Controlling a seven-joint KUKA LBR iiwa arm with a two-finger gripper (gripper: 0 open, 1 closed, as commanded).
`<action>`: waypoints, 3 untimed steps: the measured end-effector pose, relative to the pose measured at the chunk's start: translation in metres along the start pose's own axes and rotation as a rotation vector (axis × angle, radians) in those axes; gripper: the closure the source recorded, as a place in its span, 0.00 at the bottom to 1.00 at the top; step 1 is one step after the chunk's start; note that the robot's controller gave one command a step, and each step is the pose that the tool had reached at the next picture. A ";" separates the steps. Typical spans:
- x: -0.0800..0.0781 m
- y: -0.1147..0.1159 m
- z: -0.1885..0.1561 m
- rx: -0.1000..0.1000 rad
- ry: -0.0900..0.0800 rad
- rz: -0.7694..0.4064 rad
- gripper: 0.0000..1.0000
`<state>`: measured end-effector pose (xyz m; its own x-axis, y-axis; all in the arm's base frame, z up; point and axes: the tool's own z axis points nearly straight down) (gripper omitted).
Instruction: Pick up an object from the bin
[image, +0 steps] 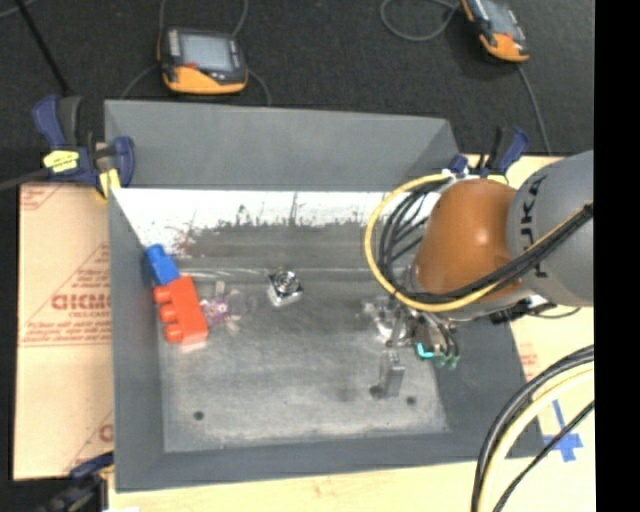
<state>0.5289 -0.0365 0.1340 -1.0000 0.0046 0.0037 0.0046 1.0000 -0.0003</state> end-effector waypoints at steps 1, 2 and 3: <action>-0.060 -0.095 0.065 0.005 -0.010 0.036 0.00; -0.069 -0.112 0.031 0.003 -0.012 0.033 0.00; -0.085 -0.105 0.027 -0.001 -0.012 0.218 0.00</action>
Offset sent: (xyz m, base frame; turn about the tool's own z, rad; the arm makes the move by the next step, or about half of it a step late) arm 0.0580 -0.0890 -0.0640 0.0290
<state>0.6137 -0.1420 0.1066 -0.9753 0.2209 -0.0082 0.2209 0.9753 0.0009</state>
